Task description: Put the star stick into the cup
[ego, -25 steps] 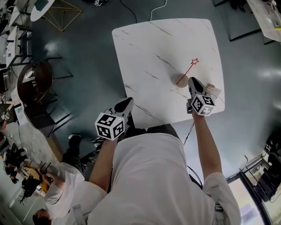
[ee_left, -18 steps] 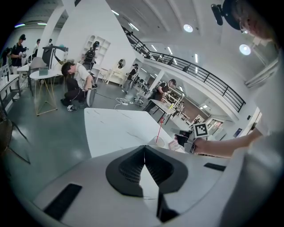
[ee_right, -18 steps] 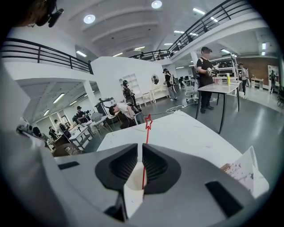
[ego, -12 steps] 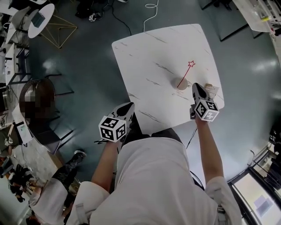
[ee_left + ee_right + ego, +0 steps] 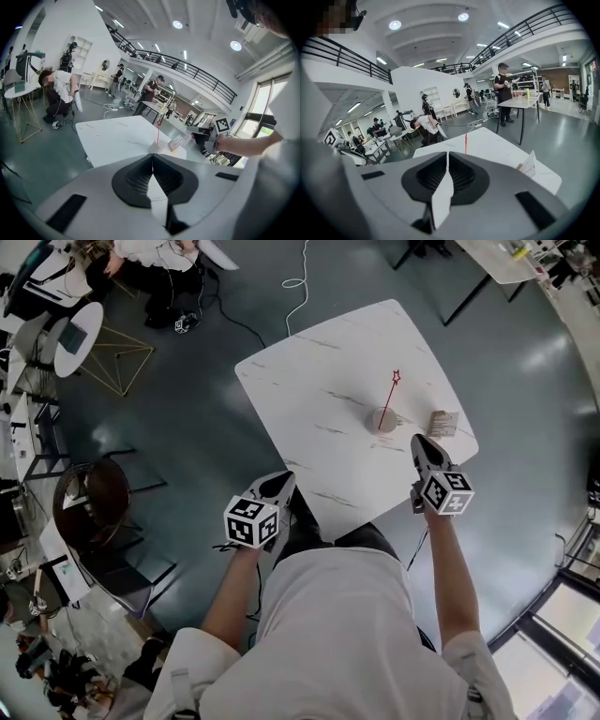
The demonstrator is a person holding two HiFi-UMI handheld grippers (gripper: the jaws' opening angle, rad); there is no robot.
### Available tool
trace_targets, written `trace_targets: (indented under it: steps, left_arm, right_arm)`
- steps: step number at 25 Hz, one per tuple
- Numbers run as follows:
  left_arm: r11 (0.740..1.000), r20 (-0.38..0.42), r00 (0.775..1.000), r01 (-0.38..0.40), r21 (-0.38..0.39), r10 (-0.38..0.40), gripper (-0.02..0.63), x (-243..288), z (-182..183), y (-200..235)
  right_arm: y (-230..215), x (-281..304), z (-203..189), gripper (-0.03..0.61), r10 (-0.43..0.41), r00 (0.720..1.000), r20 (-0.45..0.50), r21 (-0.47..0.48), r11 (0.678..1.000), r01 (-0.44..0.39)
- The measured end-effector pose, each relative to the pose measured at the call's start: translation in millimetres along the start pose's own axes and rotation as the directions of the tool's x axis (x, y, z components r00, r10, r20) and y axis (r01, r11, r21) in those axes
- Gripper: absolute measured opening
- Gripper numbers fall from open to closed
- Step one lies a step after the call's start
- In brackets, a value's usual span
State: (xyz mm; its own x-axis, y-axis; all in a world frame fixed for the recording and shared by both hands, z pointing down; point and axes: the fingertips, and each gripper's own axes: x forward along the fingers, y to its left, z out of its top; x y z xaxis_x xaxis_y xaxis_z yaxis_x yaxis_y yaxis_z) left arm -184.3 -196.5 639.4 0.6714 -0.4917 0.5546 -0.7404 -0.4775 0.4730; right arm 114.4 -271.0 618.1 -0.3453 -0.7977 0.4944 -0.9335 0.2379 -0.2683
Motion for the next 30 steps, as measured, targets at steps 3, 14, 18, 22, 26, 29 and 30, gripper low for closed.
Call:
trace_targets:
  steps: [3,14,18,22,26,29,30]
  left_arm:
    - [0.999,-0.013,1.0,0.021,0.025,-0.021,0.012,-2.9,-4.3,-6.5]
    - [0.999,0.117,0.993,-0.035,0.01,0.034,0.012,-31.9,16.0,-36.5]
    - [0.998,0.149,0.987,-0.057,0.022,0.053,0.012,-43.5,18.8,-61.0]
    - [0.999,0.165,0.986,-0.037,0.033,0.031,0.012,-48.8,3.7,-93.9]
    - [1.0,0.205,0.978,-0.031,0.004,0.029,0.012,-54.2,-10.7,-125.6]
    - [0.999,0.228,0.973,-0.032,-0.012,0.034,0.012,-61.2,-22.6,-147.5]
    - [0.999,0.233,0.972,-0.035,-0.01,0.036,0.012,-63.5,-26.9,-154.2]
  right_arm:
    - [-3.5,-26.9,0.3,0.032,-0.026,1.0,0.01,0.025,0.999,0.026]
    - [-15.0,-102.8,15.2,0.032,-0.01,0.995,0.096,0.061,0.998,0.004]
    - [-19.0,-128.6,16.4,0.032,0.013,0.993,0.114,0.065,0.998,-0.02]
    - [-24.2,-156.6,9.6,0.032,0.037,0.99,0.139,0.083,0.995,-0.049]
    - [-23.2,-185.1,2.2,0.032,0.063,0.985,0.162,0.093,0.993,-0.078]
    - [-15.7,-203.1,-7.9,0.032,0.096,0.983,0.158,0.046,0.994,-0.104]
    - [-13.3,-208.0,-11.4,0.032,0.107,0.982,0.156,0.028,0.993,-0.113]
